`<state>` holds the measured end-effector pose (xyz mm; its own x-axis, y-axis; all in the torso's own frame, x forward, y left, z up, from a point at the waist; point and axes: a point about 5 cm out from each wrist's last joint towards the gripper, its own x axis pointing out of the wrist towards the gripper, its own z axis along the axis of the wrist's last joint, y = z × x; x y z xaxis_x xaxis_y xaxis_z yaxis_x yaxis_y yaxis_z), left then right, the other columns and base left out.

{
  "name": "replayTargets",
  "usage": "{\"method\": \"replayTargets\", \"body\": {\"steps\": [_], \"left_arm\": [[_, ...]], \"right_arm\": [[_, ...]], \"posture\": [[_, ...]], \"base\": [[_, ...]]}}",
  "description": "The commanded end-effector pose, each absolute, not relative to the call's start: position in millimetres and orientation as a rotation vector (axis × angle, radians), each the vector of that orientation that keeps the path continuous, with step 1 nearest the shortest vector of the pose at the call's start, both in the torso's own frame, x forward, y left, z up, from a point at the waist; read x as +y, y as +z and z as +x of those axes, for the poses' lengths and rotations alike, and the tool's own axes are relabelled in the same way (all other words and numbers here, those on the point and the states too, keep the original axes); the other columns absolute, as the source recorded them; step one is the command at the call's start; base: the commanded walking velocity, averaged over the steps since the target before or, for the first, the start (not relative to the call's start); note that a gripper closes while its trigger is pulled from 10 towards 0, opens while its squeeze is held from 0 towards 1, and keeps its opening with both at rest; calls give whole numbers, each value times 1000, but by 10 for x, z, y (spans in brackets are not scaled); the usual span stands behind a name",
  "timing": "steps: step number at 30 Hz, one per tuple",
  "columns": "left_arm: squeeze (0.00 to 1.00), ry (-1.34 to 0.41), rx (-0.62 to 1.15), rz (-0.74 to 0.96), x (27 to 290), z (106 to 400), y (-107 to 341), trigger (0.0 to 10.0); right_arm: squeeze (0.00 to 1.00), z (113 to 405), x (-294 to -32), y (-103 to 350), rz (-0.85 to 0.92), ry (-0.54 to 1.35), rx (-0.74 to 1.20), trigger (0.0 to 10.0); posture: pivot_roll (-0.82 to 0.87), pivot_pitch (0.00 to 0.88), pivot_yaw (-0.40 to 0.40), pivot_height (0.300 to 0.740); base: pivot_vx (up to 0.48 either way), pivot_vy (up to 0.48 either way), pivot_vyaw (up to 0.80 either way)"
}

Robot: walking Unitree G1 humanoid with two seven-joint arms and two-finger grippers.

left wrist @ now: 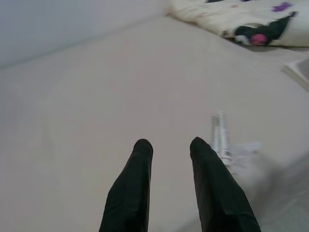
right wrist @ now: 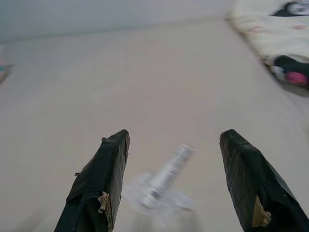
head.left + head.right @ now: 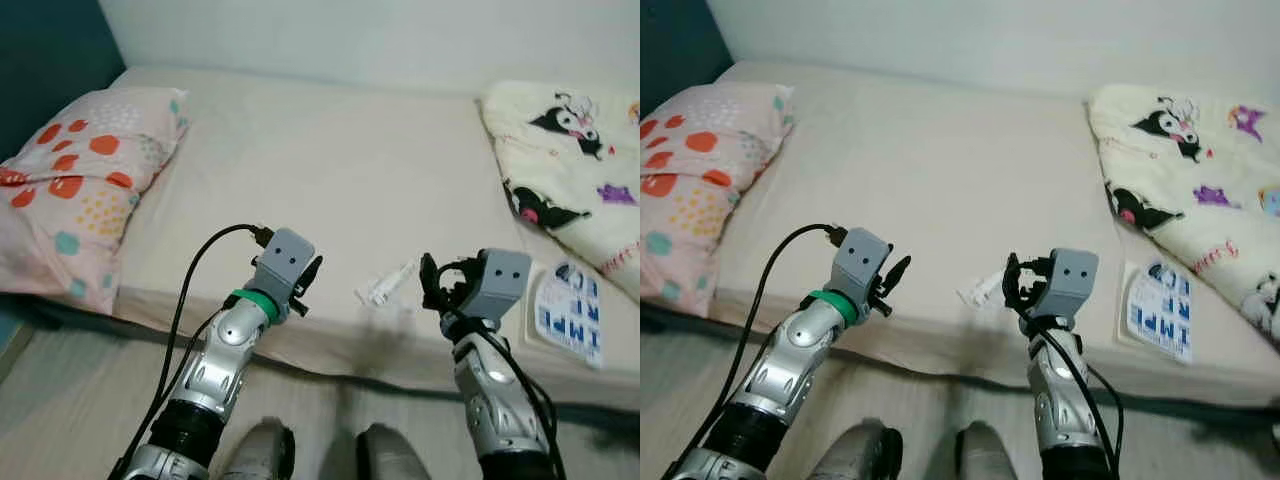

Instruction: Clean up the room

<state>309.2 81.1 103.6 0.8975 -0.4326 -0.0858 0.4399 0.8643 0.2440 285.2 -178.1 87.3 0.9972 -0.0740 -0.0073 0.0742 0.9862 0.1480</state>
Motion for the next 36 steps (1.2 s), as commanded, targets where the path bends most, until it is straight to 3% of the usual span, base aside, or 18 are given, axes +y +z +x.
{"method": "replayTargets", "body": {"steps": [1,14,24,32,36], "left_arm": [[0,-454,59,261,826,3074,954,10000],[0,-446,62,265,838,3081,941,10000],[0,-421,72,277,874,3077,919,10000],[0,-306,42,283,971,3104,964,10000],[0,-244,-2,290,1077,3086,1097,10000]], "right_arm": [[0,2819,-1796,806,136,-81,29,10000],[0,2832,-1758,806,127,-43,27,10000],[0,2877,-1610,881,111,91,-12,10000],[0,3054,-1453,991,96,275,-63,10000],[0,3290,-1370,1017,145,341,-27,10000]], "posture": [[-138,23,35,610],[-136,23,37,560],[-128,40,39,525],[-104,71,25,501],[-32,121,-1,501]], "base": [[0,0,0],[0,0,0],[0,0,0],[0,0,0],[0,0,0]]}}
